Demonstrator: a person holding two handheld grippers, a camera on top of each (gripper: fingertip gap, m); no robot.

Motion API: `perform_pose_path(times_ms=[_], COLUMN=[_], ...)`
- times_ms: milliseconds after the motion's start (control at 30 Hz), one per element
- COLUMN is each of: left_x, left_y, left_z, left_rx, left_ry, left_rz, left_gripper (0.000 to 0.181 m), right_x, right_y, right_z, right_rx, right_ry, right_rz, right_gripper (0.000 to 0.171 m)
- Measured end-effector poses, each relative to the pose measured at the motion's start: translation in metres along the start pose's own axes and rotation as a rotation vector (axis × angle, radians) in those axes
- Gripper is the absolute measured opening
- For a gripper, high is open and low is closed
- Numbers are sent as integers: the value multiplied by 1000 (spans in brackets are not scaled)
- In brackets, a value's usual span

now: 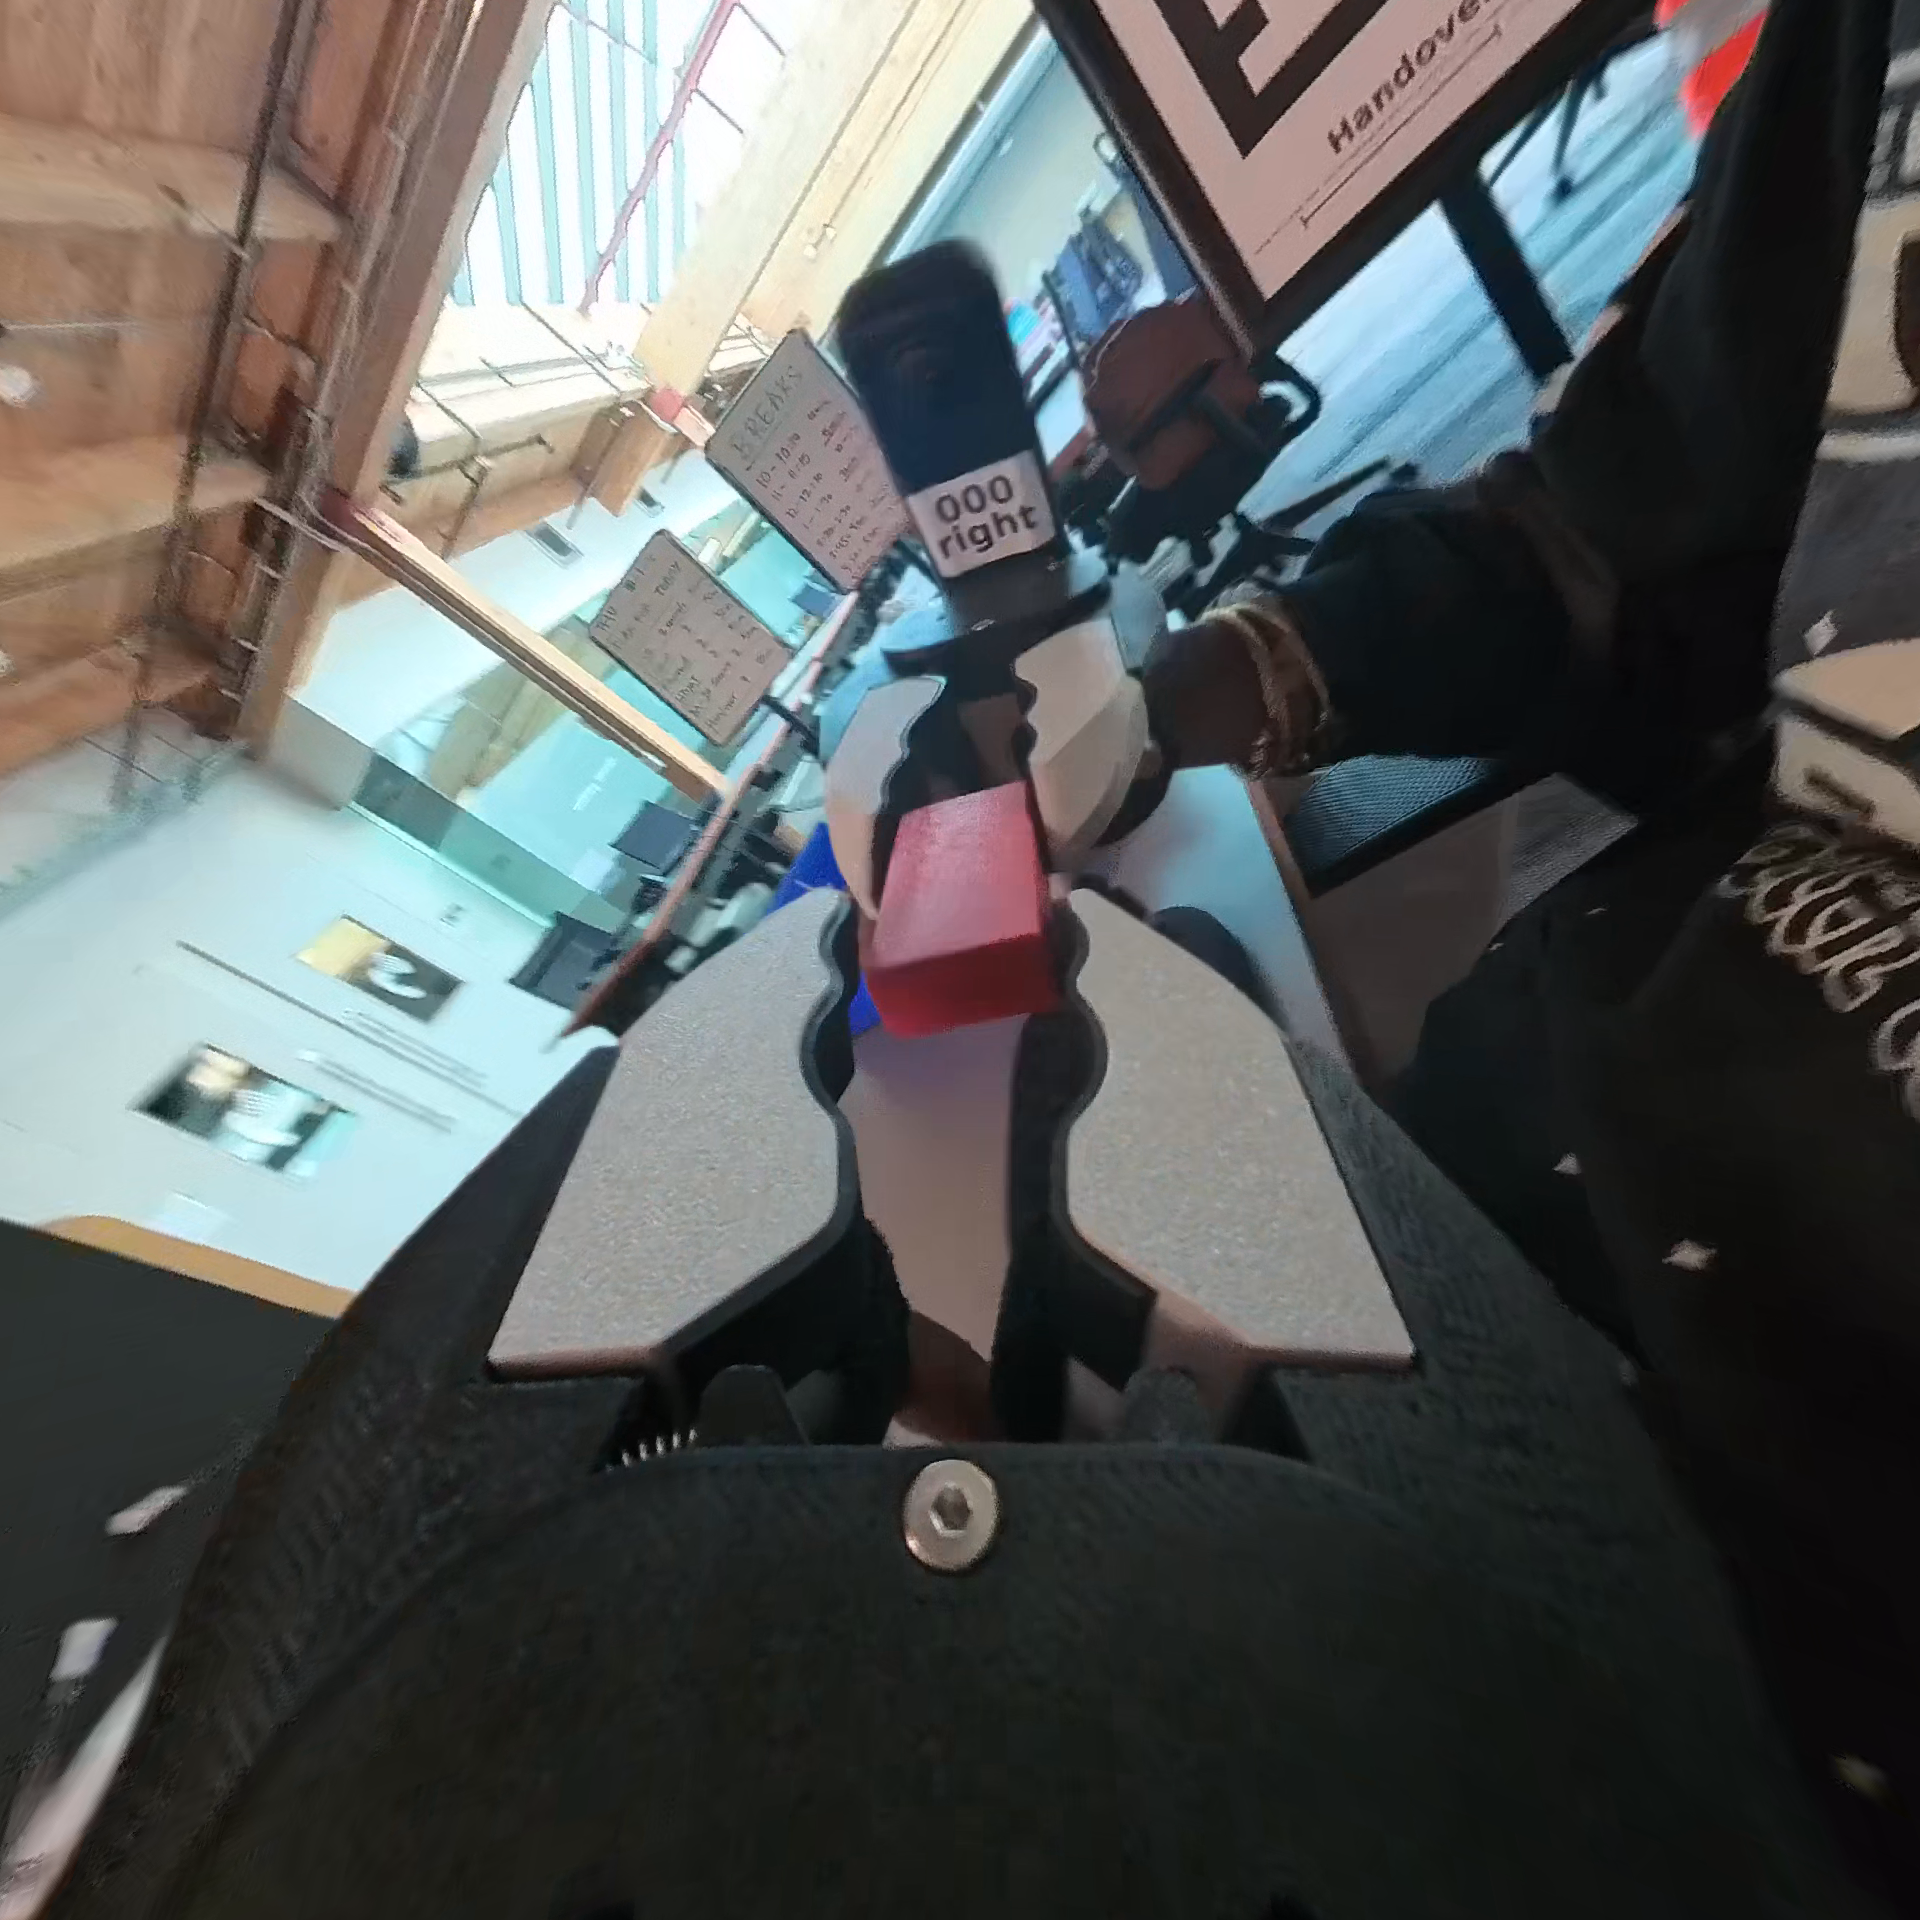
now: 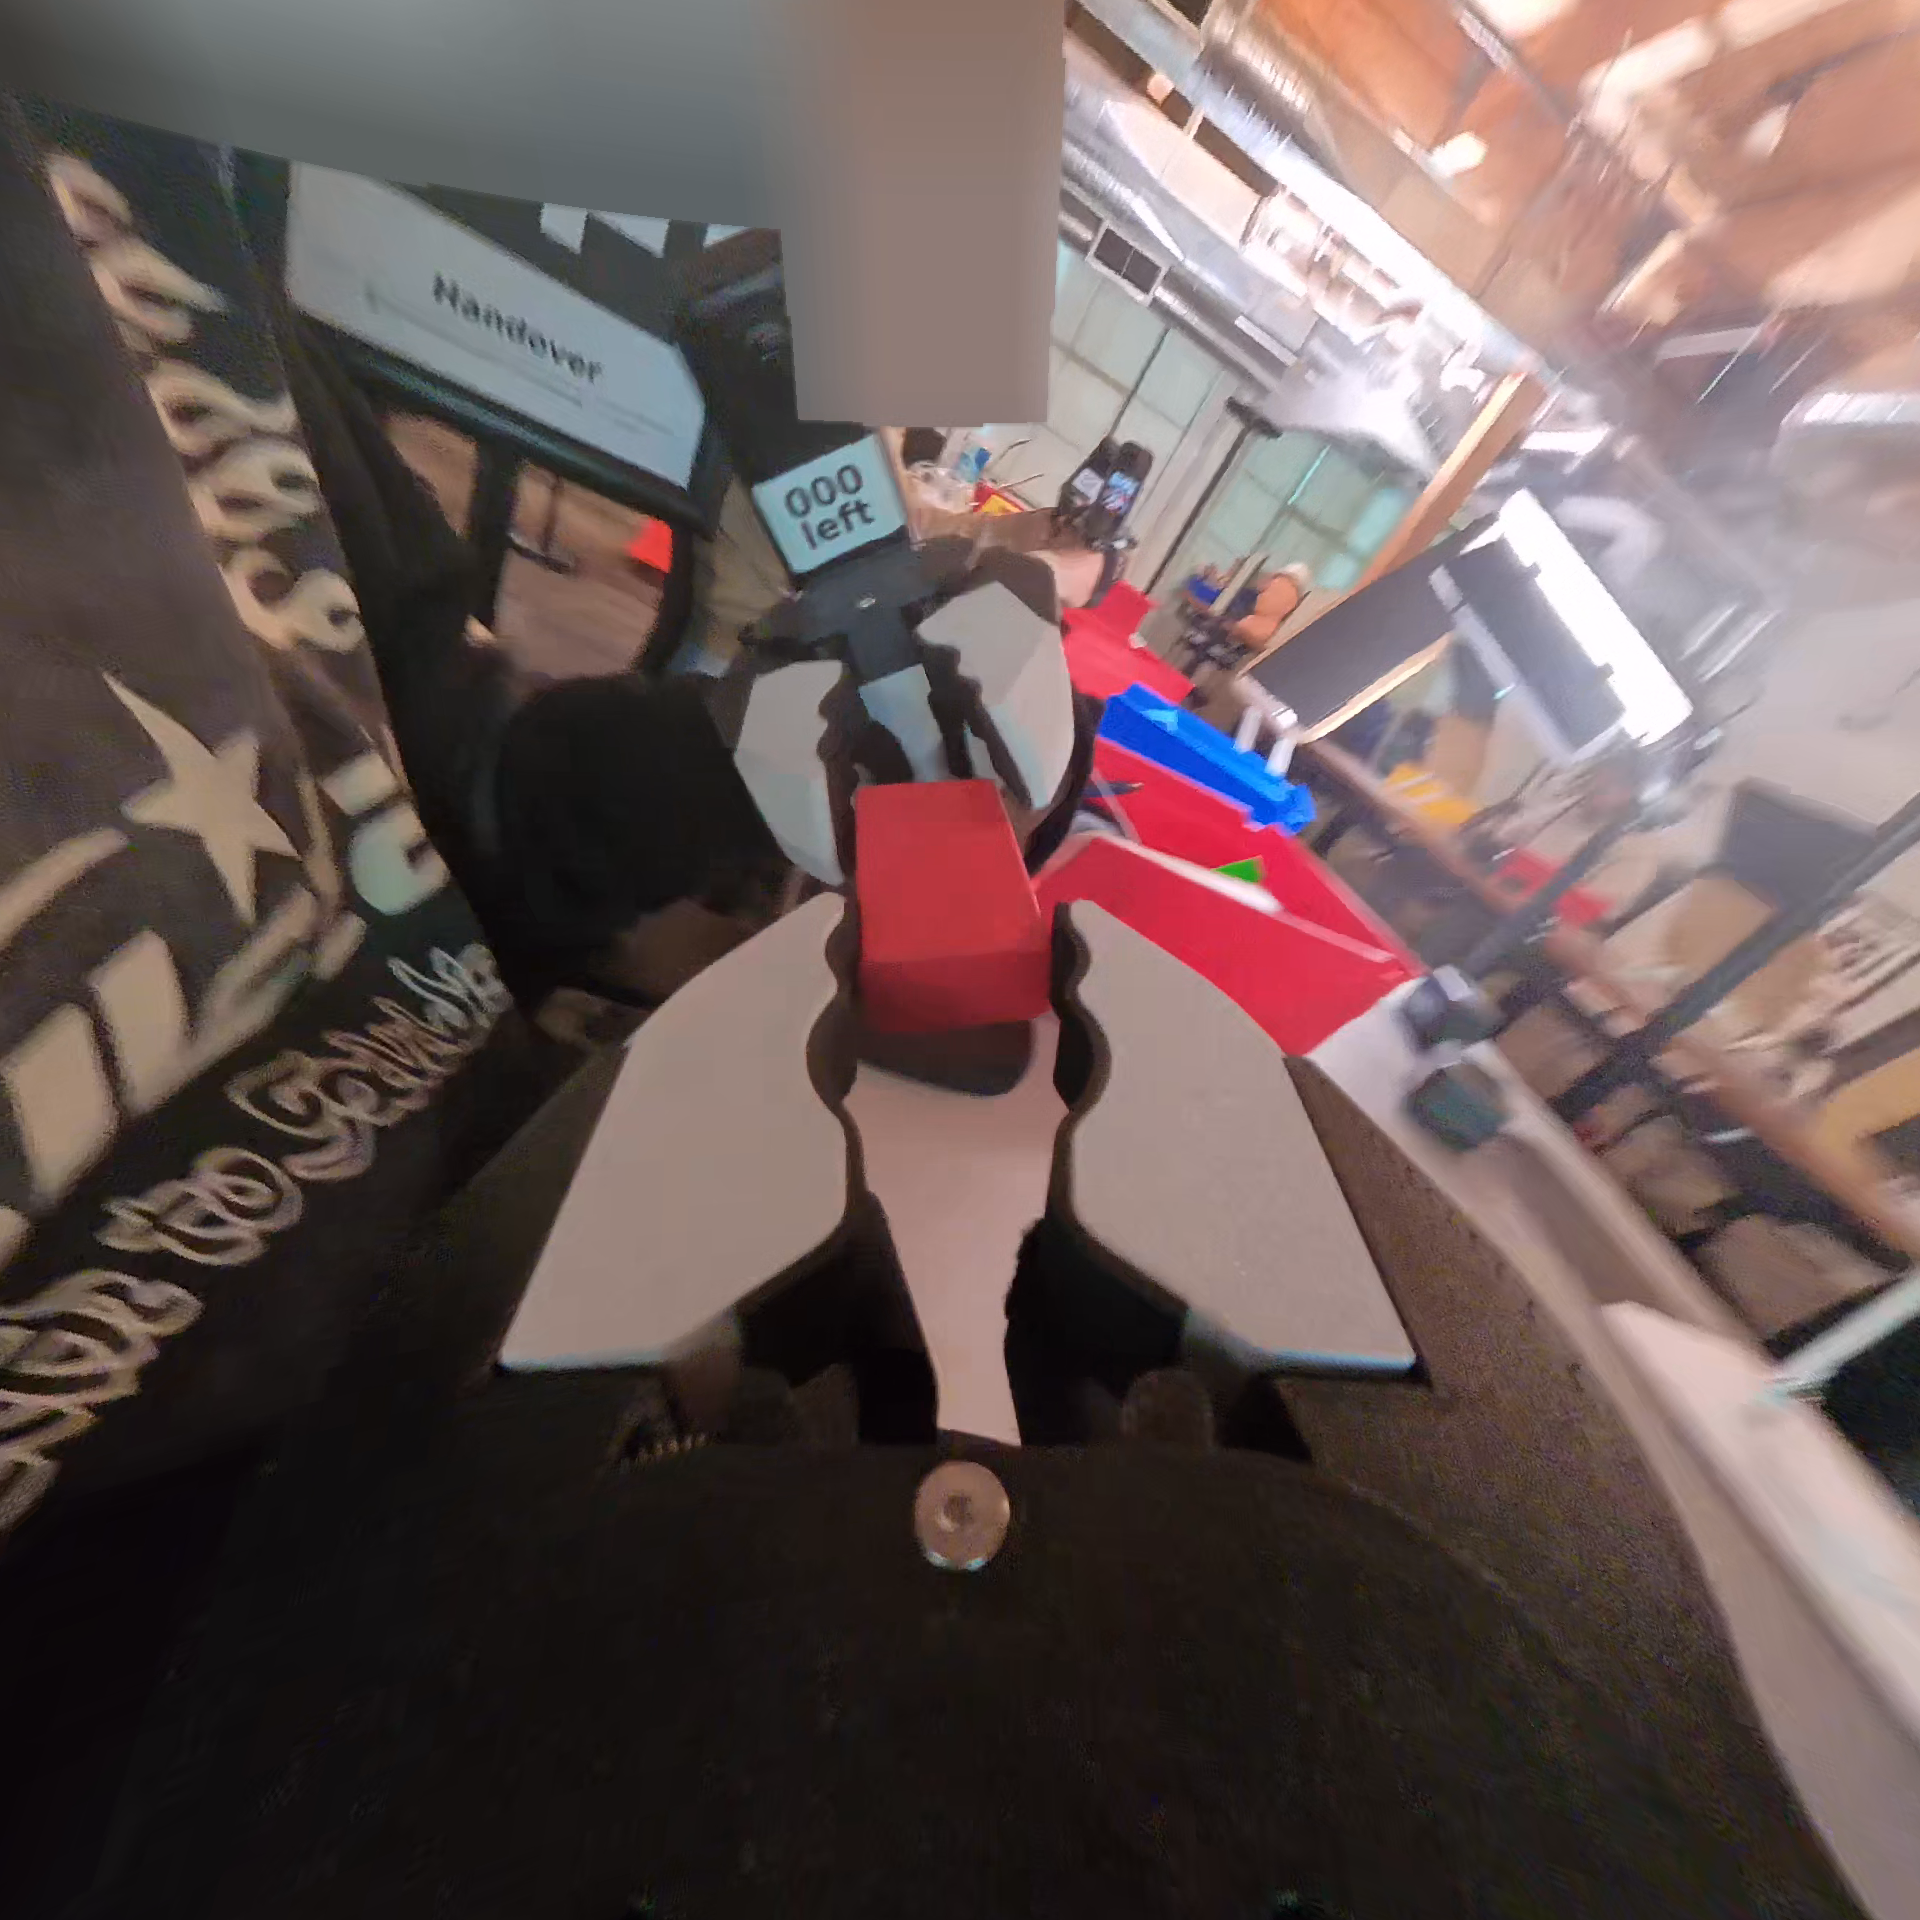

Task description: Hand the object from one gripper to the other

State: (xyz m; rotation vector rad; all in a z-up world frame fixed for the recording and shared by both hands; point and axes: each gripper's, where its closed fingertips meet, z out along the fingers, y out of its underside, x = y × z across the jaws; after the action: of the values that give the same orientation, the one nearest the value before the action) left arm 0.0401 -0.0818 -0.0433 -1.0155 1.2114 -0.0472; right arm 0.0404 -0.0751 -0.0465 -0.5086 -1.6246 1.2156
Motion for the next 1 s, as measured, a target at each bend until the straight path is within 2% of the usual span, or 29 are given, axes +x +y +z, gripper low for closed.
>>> perform_pose_path(times_ms=[100, 200, 300, 433, 500, 567, 633, 700, 800, 867, 933, 1000], left_x=[-3, -6, -7, -6, -6, -7, -8, -8, -6, -5, -2, -1], left_y=[8, 11, 10, 12, 12, 9, 6, 4, 1, 1, 1, 1], left_z=[0, 1, 2, 2, 2, 2, 0, -1, 0, 1, 2, 2], left_rx=[-96, -167, -180, -194, -185, -142, -89, -51, -14, -9, -11, -10], left_ry=[-77, -123, -134, -109, -96, -79, -59, -35, -11, -2, 10, 13], left_rz=[234, 386, 417, 372, 297, 181, 82, 5, -53, -65, -67, -62], left_gripper=[49, 44, 22, 19, 17, 16, 16, 16, 16, 16, 16, 16], right_x=[3, 5, 5, 5, 7, 13, 15, 10, 0, -1, 0, -2], right_y=[3, 6, 5, 7, 2, -9, -22, -26, -22, -16, -11, -8], right_z=[-1, -2, -4, -4, -6, -10, -18, -20, -15, -12, -8, -8], right_rx=[17, 23, 45, 37, 79, 185, 269, 247, 167, 111, 76, 64], right_ry=[-60, -124, -175, -182, -162, -68, 54, 89, 66, 72, 80, 62], right_rz=[257, 477, 607, 615, 546, 319, 0, -175, -270, -315, -322, -303], right_gripper=[35, 35, 35, 35, 37, 56, 55, 48, 43, 33, 21, 18])
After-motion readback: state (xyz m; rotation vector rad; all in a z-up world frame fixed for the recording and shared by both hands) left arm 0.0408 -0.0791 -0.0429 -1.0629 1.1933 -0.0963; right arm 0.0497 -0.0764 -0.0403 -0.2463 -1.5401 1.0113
